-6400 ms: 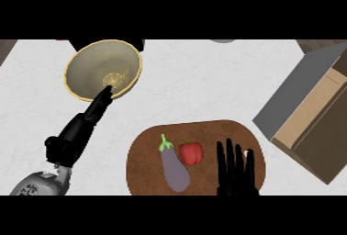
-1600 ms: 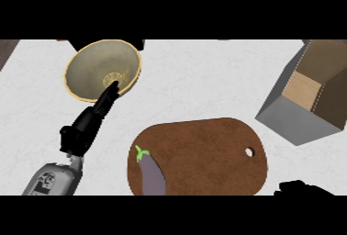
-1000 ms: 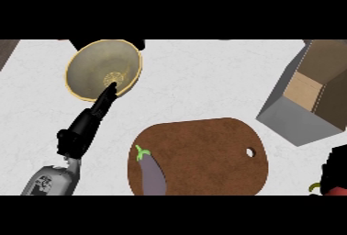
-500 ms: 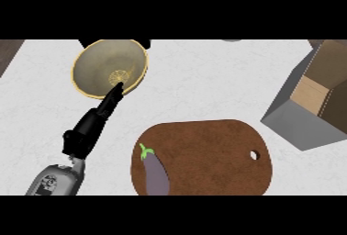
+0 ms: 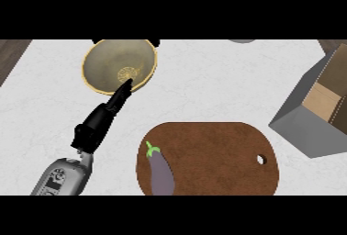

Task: Pick the bell pepper from the cutting board and place it in the cardboard box

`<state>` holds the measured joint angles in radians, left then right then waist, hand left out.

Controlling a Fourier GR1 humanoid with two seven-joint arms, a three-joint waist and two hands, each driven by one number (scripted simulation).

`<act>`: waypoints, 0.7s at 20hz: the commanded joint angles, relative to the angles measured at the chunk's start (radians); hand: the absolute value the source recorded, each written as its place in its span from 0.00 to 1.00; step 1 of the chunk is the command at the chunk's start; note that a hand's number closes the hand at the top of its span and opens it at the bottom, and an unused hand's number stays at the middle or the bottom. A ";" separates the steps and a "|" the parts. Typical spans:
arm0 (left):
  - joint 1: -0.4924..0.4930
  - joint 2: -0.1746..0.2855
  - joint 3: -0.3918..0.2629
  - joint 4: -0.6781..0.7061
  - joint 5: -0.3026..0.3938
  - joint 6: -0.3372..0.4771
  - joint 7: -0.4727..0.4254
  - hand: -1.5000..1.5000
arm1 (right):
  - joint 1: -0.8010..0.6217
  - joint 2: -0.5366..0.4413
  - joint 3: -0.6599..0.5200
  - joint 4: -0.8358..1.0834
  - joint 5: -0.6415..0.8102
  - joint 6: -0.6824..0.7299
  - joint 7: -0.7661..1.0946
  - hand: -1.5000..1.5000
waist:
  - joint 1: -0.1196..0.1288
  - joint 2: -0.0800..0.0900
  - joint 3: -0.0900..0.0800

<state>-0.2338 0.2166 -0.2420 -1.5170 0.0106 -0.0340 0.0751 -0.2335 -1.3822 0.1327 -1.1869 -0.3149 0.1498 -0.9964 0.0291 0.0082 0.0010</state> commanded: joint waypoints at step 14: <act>0.012 -0.053 -0.010 -0.004 -0.053 -0.003 0.017 0.50 | -0.312 0.402 0.212 0.321 0.414 0.117 0.124 0.00 | 0.000 0.000 -0.001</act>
<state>-0.2286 0.1918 -0.2350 -1.5343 -0.0248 -0.0496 0.0927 -0.5073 -1.0386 0.3043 -0.9492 0.0572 0.1893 -0.8960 0.0318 0.0079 0.0004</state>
